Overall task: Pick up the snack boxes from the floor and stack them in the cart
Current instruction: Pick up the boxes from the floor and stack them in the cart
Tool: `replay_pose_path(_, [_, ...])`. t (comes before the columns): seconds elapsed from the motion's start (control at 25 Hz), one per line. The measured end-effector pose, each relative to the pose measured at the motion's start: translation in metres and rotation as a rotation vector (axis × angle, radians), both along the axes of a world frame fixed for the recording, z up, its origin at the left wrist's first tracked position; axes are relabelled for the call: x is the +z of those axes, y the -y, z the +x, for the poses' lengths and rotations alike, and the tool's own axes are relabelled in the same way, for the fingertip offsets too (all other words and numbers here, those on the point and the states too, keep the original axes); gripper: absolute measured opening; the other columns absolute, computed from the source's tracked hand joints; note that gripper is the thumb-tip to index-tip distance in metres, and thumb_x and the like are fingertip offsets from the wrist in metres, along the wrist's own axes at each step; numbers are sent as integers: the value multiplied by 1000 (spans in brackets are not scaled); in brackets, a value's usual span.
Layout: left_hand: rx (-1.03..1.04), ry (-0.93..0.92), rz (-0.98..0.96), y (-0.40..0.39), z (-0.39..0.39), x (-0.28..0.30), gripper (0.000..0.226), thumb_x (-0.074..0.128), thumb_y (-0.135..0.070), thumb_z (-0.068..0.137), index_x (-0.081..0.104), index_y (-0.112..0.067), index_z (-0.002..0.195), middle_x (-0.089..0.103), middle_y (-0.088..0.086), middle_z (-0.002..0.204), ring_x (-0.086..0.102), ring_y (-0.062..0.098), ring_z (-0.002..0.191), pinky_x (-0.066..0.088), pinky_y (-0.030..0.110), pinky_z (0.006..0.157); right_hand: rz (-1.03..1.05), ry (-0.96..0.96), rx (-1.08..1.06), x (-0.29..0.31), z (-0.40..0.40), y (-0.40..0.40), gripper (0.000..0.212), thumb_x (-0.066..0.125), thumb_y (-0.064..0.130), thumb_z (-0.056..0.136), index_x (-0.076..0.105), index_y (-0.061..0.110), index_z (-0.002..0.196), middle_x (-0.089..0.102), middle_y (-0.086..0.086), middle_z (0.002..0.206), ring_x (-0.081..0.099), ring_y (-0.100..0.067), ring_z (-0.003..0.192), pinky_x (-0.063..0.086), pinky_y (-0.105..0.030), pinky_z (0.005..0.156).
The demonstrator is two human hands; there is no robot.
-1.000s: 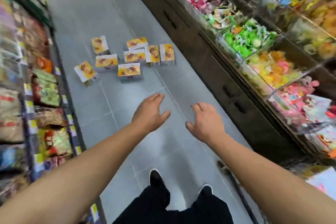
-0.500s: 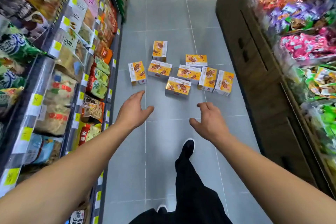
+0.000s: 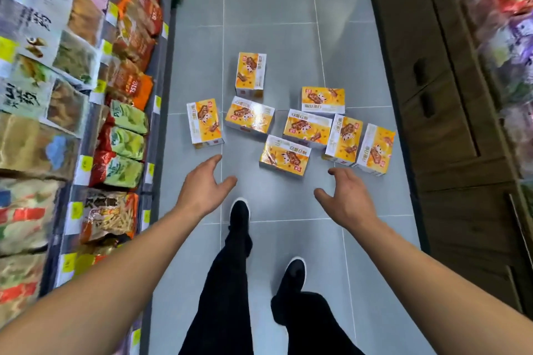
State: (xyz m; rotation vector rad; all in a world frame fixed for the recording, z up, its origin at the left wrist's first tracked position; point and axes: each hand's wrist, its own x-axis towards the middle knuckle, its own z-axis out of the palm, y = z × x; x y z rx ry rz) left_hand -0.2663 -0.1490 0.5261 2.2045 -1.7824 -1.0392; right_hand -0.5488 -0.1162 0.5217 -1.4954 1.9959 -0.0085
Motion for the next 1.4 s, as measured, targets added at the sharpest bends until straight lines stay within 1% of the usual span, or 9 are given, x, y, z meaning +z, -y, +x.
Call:
replay_pose_path(0.24, [-105,-32,111,124,-1,-156,67,65,-42,84,42,-20,143,48,2,145,48,23,130,38,34,106,60,2,-164,-150,8,94,59,62,38,88,46,11,138,47,-7,142,45,-27,128,36,-34,104])
replay_pose_path(0.56, [-191,-49,199,208,-27,-444,69,73,-35,78,46,-20,141,53,3,140,55,21,122,42,29,96,64,156,-485,-451,-14,166,59,67,34,85,48,11,136,50,-10,136,53,-27,122,42,-37,101])
replay_pose_path(0.8, [-113,-228,345,239,-43,-605,81,72,-52,66,49,-22,138,57,0,135,58,17,118,46,33,99,-59,346,-849,-604,-16,184,64,66,47,81,39,20,132,50,-2,127,56,-22,114,47,-43,99])
replay_pose_path(0.88, [-87,-361,420,240,-46,-633,67,69,-49,72,56,-22,131,64,-2,127,61,12,112,45,36,104,-62,362,-916,-629,-15,186,60,62,50,84,41,23,134,54,0,124,56,-23,115,46,-44,100])
replay_pose_path(0.96, [-70,-474,465,237,-49,-646,37,65,-29,88,61,-25,124,68,-7,118,64,7,105,45,32,104,-43,335,-900,-639,-15,186,45,57,51,87,54,26,123,60,6,110,59,-23,108,48,-45,97])
replay_pose_path(1.12, [75,-624,519,234,-52,-597,33,58,-32,93,57,-36,126,67,-18,110,60,12,101,45,32,88,-35,359,-946,-601,-19,189,39,57,56,84,67,25,106,70,4,100,64,-22,96,52,-45,92])
replay_pose_path(1.24, [203,-696,560,227,-54,-511,41,60,-33,91,50,-42,130,65,-7,118,62,22,92,48,43,95,-3,436,-981,-526,-17,179,30,58,54,86,67,26,93,70,6,94,65,-19,92,53,-40,85])
replay_pose_path(1.32, [272,-721,512,225,-57,-435,49,65,-26,88,50,-40,133,63,0,123,62,19,87,50,49,95,50,490,-963,-457,-16,167,27,57,53,88,66,28,89,70,5,98,65,-20,93,52,-38,83])
replay_pose_path(1.4, [256,-711,463,224,-60,-353,57,71,-19,83,51,-41,132,64,2,121,63,16,87,53,46,91,135,487,-869,-381,-20,153,34,59,53,88,63,26,107,67,2,115,63,-21,102,49,-37,85])
